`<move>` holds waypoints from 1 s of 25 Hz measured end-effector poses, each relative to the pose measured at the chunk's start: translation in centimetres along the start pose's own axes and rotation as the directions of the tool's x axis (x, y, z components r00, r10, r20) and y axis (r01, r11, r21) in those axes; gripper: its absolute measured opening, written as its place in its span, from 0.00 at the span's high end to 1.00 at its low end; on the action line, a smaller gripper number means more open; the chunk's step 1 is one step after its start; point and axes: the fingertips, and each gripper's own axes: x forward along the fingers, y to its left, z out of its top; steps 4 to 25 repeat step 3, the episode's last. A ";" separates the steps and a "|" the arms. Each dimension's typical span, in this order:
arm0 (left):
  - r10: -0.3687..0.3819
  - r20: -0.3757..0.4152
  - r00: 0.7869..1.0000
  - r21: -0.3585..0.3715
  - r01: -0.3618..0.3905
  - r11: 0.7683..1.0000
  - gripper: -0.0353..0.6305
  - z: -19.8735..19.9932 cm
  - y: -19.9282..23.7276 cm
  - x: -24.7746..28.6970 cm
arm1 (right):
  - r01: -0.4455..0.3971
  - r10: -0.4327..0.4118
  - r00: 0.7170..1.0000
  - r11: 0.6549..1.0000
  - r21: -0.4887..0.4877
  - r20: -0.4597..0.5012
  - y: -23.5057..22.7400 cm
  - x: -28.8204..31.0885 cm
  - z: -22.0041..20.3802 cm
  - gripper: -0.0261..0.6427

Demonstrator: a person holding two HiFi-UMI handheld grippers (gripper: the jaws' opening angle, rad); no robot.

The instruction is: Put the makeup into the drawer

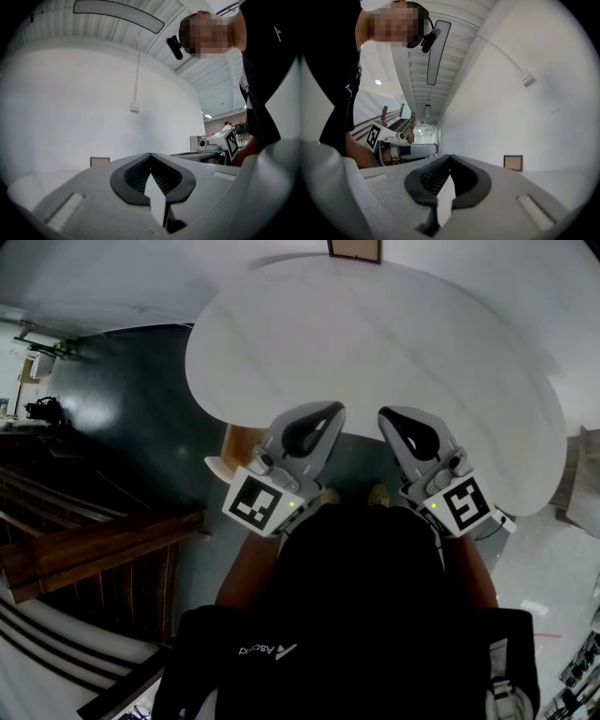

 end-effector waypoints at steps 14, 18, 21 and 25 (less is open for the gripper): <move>0.003 0.000 1.000 -0.005 -0.003 1.000 0.93 1.3 1.0 -0.4 | -0.008 0.008 1.000 1.000 -0.001 0.000 0.4 1.3 1.2 0.96; 0.003 0.000 1.000 -0.005 -0.003 1.000 0.93 1.3 1.0 -0.4 | -0.008 0.008 1.000 1.000 -0.001 0.000 0.4 1.3 1.2 0.96; 0.003 0.000 1.000 -0.005 -0.003 1.000 0.93 1.3 1.0 -0.4 | -0.008 0.008 1.000 1.000 -0.001 0.000 0.4 1.3 1.2 0.96; 0.003 0.000 1.000 -0.005 -0.003 1.000 0.93 1.3 1.0 -0.4 | -0.008 0.008 1.000 1.000 -0.001 0.000 0.4 1.3 1.2 0.96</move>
